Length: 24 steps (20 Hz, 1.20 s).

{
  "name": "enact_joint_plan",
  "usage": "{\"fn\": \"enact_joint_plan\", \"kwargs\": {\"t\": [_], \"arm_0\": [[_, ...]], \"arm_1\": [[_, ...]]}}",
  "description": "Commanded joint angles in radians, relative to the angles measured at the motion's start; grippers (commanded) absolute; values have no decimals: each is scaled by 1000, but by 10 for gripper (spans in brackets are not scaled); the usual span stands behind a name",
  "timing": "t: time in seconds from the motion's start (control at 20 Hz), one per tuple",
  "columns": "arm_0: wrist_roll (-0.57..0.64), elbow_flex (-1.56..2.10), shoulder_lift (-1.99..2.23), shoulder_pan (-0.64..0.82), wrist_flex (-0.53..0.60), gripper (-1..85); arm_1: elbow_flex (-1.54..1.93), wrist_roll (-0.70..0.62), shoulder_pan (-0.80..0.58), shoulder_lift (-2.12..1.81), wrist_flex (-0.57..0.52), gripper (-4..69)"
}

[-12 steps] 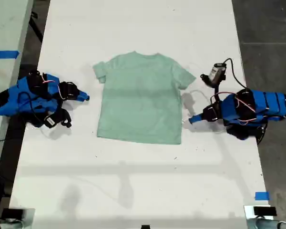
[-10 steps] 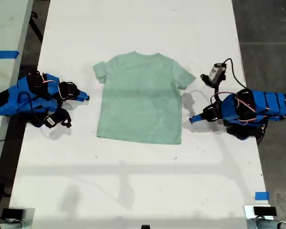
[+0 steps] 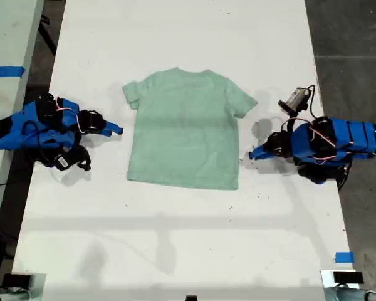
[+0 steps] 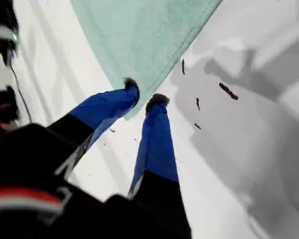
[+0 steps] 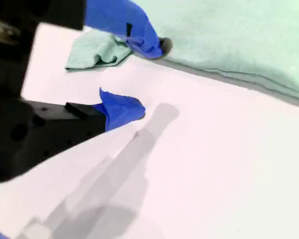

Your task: Fold tshirt

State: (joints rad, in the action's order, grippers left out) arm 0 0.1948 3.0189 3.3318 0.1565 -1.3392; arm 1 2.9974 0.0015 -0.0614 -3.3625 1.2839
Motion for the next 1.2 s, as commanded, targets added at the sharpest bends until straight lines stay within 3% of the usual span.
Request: {"fn": "enact_joint_plan", "kwargs": {"t": [0.0,0.1,0.2,0.3,0.65,0.9,1.15], "arm_0": [[0,-3,-3,-66,-54,188],[3,-3,-3,-78,64,1],[-3,-6,-3,-137,158,1],[-2,-8,0,-206,146,29],[-64,-35,-25,-129,199,1],[6,-325,-445,-52,267,0],[207,-824,-884,97,144,0]], "arm_1": [[-5,316,0,-5,-25,70],[-5,344,2,-5,-26,81],[-5,322,2,-5,-26,44],[-5,322,-3,-5,-26,-8],[-52,311,38,-5,-25,-8],[-376,129,-63,324,8,-8],[-761,-160,-281,627,129,-8]]}}
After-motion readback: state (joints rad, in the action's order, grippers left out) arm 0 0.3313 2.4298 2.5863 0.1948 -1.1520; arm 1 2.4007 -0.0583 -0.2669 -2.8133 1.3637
